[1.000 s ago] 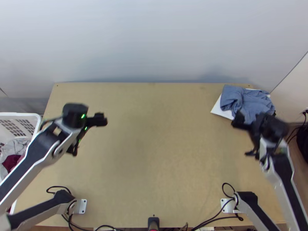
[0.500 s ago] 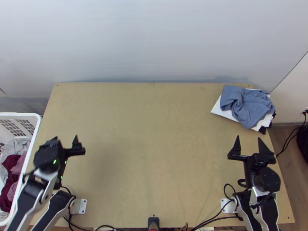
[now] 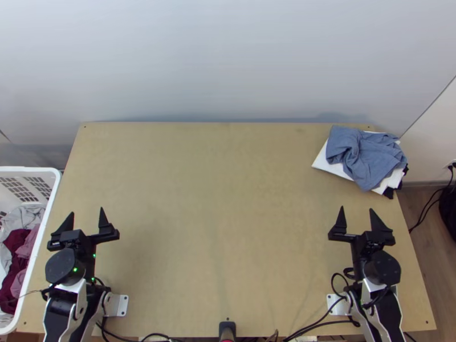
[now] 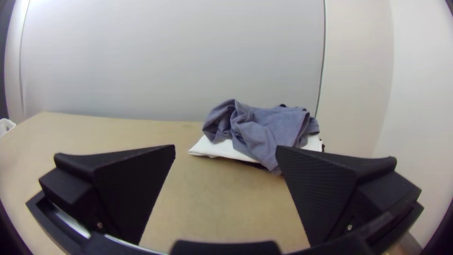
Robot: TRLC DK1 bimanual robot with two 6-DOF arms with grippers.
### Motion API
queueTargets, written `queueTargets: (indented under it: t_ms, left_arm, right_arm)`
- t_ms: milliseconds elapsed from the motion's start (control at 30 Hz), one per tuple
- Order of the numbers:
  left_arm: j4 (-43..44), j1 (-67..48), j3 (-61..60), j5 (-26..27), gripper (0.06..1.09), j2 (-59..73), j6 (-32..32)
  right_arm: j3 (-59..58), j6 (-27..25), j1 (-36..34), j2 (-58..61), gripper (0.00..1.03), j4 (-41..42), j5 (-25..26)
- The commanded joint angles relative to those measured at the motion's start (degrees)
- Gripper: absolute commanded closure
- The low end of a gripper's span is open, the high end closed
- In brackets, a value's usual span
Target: Fold the t-shirt
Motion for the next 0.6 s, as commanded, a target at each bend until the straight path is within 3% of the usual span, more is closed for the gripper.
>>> queueTargets:
  t_ms: [0,167,233,267,567]
  left_arm:
    - [12.0,0.7,-7.9,0.5,0.10,-2.2,0.1]
    - [6.3,0.1,-9.5,1.2,0.10,-1.1,-4.2]
    - [6.3,0.1,-9.5,1.2,0.10,-2.2,-4.6]
    - [6.2,0.2,-9.4,1.2,0.10,-1.7,-4.6]
    - [6.2,0.3,-9.4,1.3,0.10,-2.0,-4.7]
  right_arm:
    - [-0.9,-1.0,-0.4,-0.4,0.04,0.3,0.4]
    - [-0.9,-0.8,-0.5,-0.5,0.04,0.3,0.3]
    - [-0.7,7.6,0.9,-0.4,0.04,-1.2,0.2]
    - [-0.6,9.4,1.8,-0.4,0.04,-1.8,0.2]
    - [-0.6,9.4,2.2,-0.4,0.04,-1.8,0.3]
